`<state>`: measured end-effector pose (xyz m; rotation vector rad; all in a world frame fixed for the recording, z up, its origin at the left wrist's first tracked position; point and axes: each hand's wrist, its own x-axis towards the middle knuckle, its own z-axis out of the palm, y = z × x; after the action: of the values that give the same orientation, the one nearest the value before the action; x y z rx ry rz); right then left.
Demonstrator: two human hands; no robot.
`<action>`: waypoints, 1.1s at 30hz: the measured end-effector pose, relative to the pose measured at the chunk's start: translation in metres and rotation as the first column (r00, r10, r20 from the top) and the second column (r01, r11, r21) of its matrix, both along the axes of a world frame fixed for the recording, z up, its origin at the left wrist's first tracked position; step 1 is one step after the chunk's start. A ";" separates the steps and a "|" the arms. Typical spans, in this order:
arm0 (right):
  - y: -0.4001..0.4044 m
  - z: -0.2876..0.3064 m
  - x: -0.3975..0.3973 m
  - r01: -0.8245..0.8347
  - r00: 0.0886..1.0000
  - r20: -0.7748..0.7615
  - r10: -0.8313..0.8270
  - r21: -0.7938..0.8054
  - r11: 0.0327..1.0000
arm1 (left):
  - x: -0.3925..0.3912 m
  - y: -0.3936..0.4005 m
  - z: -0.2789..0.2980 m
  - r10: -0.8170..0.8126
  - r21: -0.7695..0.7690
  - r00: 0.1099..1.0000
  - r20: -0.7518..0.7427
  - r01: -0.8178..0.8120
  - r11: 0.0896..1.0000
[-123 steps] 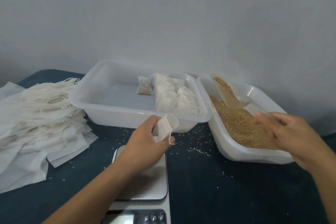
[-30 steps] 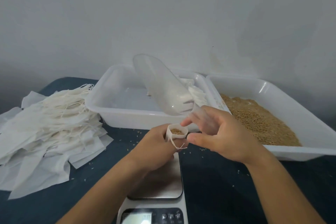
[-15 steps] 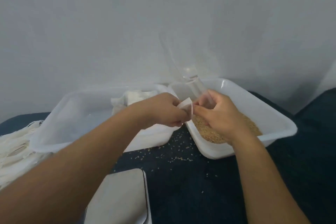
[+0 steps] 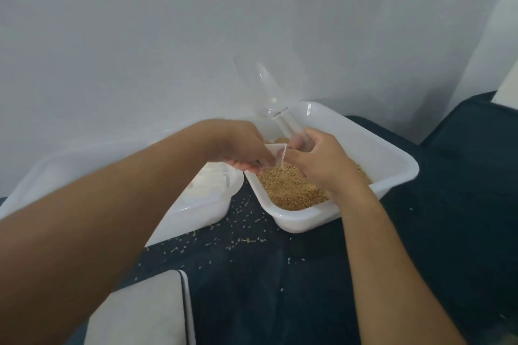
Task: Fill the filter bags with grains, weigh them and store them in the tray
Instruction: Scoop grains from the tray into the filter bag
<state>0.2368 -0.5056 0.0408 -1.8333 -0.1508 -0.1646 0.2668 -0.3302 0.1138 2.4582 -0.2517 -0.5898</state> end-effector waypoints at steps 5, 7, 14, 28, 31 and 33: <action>-0.005 -0.002 0.002 0.017 1.000 -0.002 -0.017 0.048 0.999 | 0.002 -0.004 0.000 -0.008 -0.001 1.000 -0.019 0.008 1.000; -0.005 -0.002 0.003 0.022 1.000 0.004 -0.022 0.032 0.999 | 0.002 -0.005 -0.001 -0.010 -0.005 1.000 -0.025 0.010 1.000; -0.005 -0.004 0.005 0.056 0.998 0.017 -0.055 -0.039 0.998 | 0.002 -0.005 0.000 -0.023 0.053 0.999 0.029 0.021 0.998; -0.001 -0.006 0.006 0.081 0.990 0.124 -0.073 -0.057 0.995 | -0.003 0.000 -0.016 -0.013 -0.037 0.997 0.081 0.016 0.999; 0.007 0.003 0.004 0.076 0.972 0.226 -0.063 -0.047 0.996 | -0.009 0.003 -0.029 -0.024 -0.219 0.993 0.115 0.049 0.975; 0.014 0.013 0.004 0.077 0.955 0.292 -0.046 -0.096 0.992 | -0.016 0.005 -0.040 -0.003 -0.431 0.996 0.094 0.043 0.901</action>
<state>0.2404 -0.4912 0.0541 -1.9138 -0.3125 -0.4785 0.2505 -0.3249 0.0741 2.0515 -0.4037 -0.3808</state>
